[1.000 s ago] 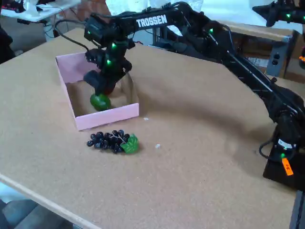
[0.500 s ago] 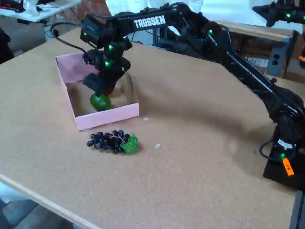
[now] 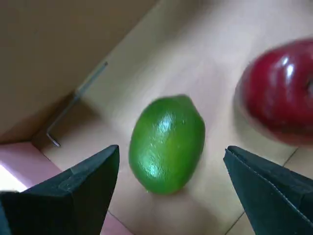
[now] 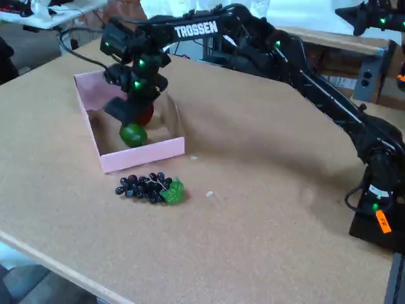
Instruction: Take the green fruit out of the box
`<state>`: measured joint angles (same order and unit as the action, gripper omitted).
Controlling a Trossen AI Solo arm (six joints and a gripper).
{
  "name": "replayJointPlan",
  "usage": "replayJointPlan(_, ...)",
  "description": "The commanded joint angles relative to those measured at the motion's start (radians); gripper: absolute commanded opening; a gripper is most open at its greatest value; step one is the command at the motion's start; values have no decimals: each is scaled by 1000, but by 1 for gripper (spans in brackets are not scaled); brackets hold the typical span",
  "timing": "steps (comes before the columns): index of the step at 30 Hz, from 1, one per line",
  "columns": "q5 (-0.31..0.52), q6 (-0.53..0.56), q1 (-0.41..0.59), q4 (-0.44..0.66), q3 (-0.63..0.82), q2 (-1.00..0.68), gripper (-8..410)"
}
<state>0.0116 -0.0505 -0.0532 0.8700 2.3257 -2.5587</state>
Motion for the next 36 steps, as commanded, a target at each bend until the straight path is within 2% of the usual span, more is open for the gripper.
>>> replayJointPlan(1, 8, -4, -1, -3, 6, 0, 298)
replayJointPlan(16, -28, 10, -1, -6, 8, -33, 298)
replayJointPlan(36, -31, 24, -1, 4, 8, -63, 298)
